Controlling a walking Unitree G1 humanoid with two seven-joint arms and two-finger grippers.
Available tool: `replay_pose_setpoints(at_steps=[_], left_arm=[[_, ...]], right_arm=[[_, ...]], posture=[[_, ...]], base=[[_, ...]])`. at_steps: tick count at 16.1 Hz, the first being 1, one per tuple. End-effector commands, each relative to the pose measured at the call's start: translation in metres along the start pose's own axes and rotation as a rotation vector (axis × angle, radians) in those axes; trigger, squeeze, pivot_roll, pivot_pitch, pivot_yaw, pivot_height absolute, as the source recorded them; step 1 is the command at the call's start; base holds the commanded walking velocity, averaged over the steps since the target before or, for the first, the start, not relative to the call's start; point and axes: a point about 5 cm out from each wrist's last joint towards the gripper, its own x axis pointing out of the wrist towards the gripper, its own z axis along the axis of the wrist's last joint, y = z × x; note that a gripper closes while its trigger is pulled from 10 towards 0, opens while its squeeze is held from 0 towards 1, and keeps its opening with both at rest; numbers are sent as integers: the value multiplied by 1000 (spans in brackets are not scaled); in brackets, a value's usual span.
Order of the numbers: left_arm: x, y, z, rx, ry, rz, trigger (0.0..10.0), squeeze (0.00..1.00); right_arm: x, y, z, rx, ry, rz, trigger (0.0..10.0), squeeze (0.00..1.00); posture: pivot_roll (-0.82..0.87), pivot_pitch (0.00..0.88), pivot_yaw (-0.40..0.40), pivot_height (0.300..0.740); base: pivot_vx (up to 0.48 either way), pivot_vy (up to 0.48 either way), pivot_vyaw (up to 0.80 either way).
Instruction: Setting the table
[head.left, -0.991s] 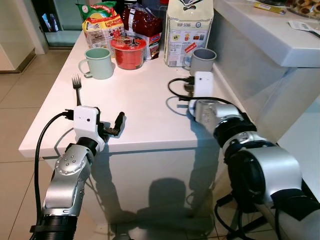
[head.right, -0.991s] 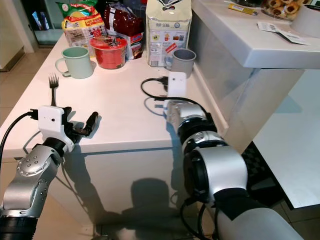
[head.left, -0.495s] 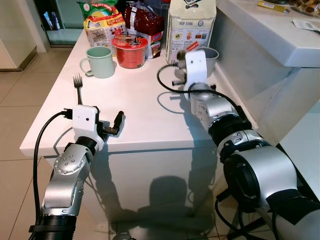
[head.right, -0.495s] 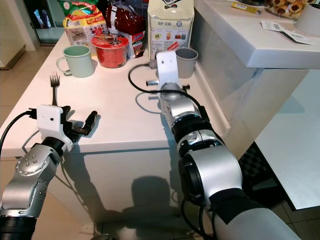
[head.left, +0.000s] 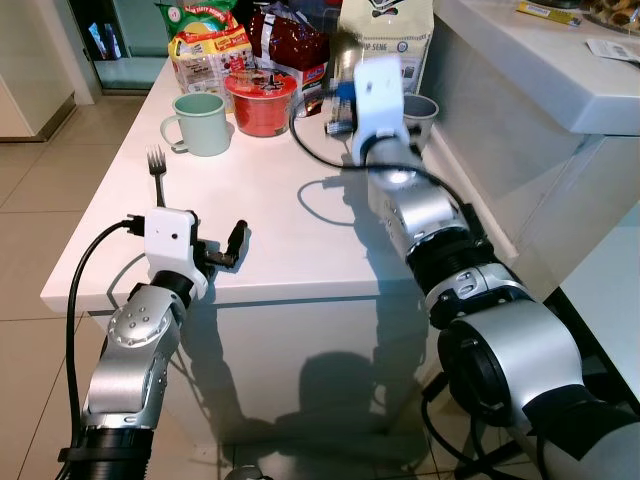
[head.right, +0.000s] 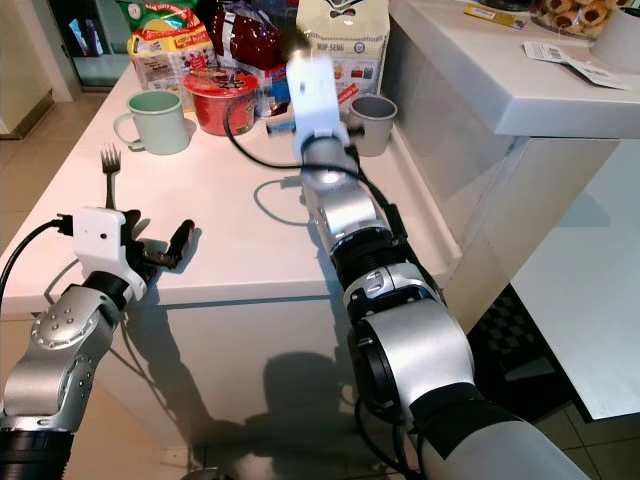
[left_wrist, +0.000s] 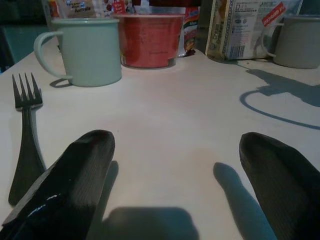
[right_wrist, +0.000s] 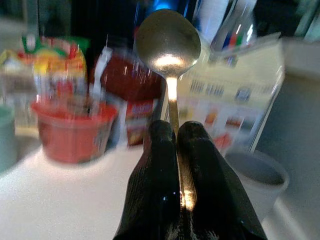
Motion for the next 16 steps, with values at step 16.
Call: replay_pose_setpoints(at_steps=[16], left_arm=[[13, 2, 12, 26, -40, 19, 10000, 0]], right_arm=[[-38, -13, 48, -178, -648, -184, 0, 0]], posture=[[231, 0, -29, 740]], base=[[0, 0, 0]])
